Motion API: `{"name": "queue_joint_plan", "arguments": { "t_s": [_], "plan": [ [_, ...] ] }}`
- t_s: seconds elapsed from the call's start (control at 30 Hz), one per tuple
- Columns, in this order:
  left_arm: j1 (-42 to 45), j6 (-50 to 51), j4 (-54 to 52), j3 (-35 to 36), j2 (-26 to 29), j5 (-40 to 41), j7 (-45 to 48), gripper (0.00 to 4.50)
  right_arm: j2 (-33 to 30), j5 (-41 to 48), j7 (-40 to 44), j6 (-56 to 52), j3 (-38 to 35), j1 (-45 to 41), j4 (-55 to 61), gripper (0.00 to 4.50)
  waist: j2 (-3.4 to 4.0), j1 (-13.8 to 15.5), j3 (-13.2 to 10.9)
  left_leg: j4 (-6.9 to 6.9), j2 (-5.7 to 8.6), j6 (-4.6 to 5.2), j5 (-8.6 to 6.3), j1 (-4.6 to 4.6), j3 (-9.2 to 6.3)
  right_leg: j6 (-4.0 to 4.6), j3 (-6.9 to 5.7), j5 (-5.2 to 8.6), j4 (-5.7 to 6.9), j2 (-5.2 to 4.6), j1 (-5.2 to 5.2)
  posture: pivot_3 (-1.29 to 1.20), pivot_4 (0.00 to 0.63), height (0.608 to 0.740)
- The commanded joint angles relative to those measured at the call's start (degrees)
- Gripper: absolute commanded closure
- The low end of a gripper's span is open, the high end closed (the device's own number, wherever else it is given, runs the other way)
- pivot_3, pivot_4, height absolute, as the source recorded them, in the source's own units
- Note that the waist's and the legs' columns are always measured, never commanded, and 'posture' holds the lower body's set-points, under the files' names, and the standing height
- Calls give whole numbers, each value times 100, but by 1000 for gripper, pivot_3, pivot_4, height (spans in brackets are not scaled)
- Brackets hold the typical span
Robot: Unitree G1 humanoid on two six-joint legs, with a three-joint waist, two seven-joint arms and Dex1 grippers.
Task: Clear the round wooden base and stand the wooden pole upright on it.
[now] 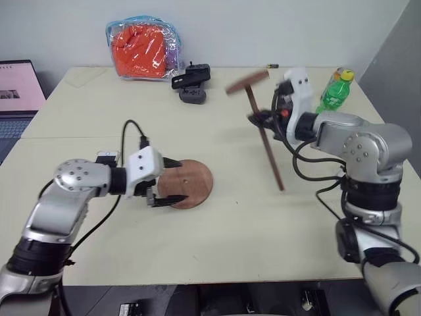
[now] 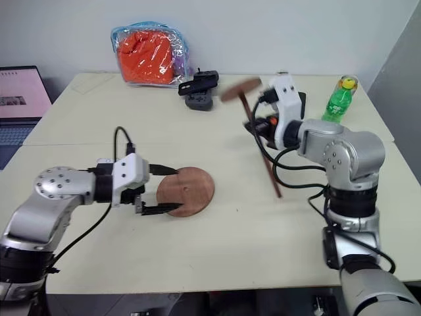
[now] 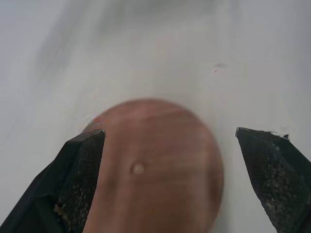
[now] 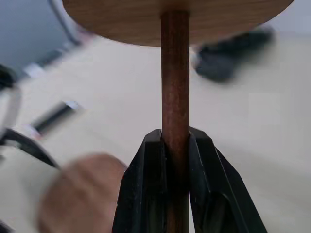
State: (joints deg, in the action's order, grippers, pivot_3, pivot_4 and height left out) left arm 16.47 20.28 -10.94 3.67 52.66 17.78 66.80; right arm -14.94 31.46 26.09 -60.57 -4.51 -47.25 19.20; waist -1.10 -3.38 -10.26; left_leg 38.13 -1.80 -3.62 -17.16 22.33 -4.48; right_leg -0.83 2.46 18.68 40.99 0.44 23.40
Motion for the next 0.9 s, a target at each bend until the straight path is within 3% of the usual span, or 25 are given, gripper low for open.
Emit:
{"name": "queue_joint_plan", "arguments": {
  "t_s": [0.03,0.17,0.4,0.9],
  "plan": [
    [-419,125,-44,827,249,224,-108,0,556,-314,34,1820,241,384,308,4277,0,5,0,1,3,-1,1,1,0,0,0,0,1,-2,0,0,150,740],
    [-925,-2,-23,1234,424,158,-87,0,1066,-583,340,3295,641,601,121,4277,4,11,-2,11,5,-6,6,4,-1,0,-1,0,8,-19,1,0,150,740],
    [-1695,171,-490,1742,291,477,-215,0,2324,-1095,610,5511,1462,895,-1286,4277,-1,-8,0,1,4,-8,7,-6,-1,0,-3,0,5,-18,-3,0,150,740],
    [-1695,271,-455,1474,109,606,-455,0,2790,-1688,929,7773,2034,594,-3674,4277,-5,9,3,-2,9,-13,10,-25,3,0,-3,0,6,-28,-13,0,150,740]
  ]
}}
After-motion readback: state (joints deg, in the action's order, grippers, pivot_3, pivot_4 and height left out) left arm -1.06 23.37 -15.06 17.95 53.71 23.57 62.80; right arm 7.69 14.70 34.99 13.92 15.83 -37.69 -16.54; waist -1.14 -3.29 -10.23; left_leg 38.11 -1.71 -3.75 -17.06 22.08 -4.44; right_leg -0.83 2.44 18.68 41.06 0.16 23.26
